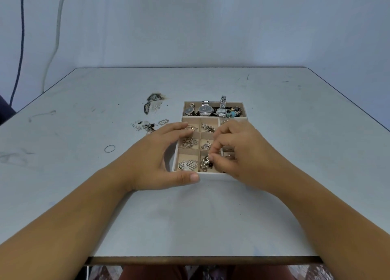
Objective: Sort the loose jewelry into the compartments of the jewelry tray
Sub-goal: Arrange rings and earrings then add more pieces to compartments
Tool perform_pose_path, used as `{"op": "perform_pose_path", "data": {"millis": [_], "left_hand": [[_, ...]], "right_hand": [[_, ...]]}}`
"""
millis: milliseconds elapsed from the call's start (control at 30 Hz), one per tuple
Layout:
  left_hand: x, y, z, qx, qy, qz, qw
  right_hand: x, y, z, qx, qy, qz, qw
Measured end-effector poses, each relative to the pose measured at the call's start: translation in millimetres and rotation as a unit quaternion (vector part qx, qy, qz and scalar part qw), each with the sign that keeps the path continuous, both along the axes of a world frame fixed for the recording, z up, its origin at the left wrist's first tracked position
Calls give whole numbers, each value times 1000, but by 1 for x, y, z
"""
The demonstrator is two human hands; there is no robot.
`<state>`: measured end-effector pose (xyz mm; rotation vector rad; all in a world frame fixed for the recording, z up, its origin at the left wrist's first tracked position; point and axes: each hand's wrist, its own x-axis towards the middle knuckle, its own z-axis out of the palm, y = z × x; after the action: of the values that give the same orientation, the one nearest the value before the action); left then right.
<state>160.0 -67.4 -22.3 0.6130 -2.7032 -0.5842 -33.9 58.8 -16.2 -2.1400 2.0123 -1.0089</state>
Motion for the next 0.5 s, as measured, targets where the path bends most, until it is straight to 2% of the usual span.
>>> {"op": "perform_pose_path", "data": {"millis": [167,300,500], "left_hand": [[-1,0,1,-1,-1,2,1000],[1,2,7,0,-12,2,1000],[28,-17,42,-68,-3,121,990]], "right_hand": [[4,-1,5,57,23,-60,996],[6,2,3,46,80,-35,995],[-2,-5,14,11,58,9,998]]}}
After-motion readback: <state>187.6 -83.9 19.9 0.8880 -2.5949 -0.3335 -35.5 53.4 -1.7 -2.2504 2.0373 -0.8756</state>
